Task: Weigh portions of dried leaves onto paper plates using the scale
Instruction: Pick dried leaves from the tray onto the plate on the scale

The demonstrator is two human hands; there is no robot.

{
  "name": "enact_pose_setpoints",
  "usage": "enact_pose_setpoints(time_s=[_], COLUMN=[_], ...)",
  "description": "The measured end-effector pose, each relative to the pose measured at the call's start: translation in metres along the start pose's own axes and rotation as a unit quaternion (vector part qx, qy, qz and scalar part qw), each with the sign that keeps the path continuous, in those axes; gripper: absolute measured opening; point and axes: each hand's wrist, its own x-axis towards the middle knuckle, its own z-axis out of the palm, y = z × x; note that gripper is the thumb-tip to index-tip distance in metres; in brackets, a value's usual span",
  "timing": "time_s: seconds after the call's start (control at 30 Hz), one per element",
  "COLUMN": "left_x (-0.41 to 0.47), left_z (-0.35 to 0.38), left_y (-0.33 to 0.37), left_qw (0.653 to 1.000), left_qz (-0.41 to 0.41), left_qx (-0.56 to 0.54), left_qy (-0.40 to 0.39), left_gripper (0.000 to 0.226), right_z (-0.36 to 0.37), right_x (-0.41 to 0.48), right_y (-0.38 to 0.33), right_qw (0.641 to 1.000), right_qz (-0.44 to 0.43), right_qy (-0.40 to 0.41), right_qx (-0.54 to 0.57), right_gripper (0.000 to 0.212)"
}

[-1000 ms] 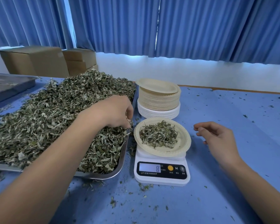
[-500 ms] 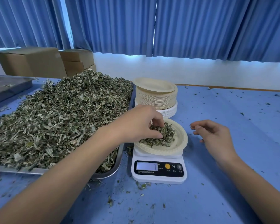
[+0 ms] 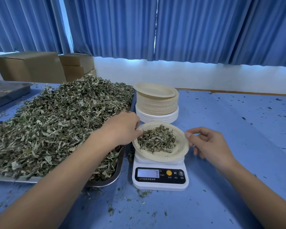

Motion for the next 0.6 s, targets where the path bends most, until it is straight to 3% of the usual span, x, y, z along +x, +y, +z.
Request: enact_pose_setpoints(time_s=[0.2, 0.4, 0.53, 0.6], left_x=[0.005, 0.035, 0.071, 0.091], left_z=[0.004, 0.007, 0.02, 0.03], left_y=[0.004, 0.045, 0.102, 0.132], left_qw=[0.997, 0.973, 0.931, 0.877], left_qz=[-0.017, -0.035, -0.059, -0.111], left_qx=[-0.076, -0.228, -0.358, -0.463], left_qy=[-0.014, -0.024, -0.044, -0.07], left_gripper=[0.032, 0.04, 0.016, 0.007], right_z=[0.002, -0.047, -0.097, -0.116], right_x=[-0.003, 0.02, 0.056, 0.079], right_y=[-0.008, -0.01, -0.002, 0.005], right_qw=[0.999, 0.995, 0.986, 0.981], right_qz=[0.036, 0.091, 0.116, 0.124], right_qy=[-0.031, 0.037, 0.114, 0.148], right_qx=[0.01, -0.003, -0.023, -0.036], right_gripper=[0.011, 0.006, 0.003, 0.005])
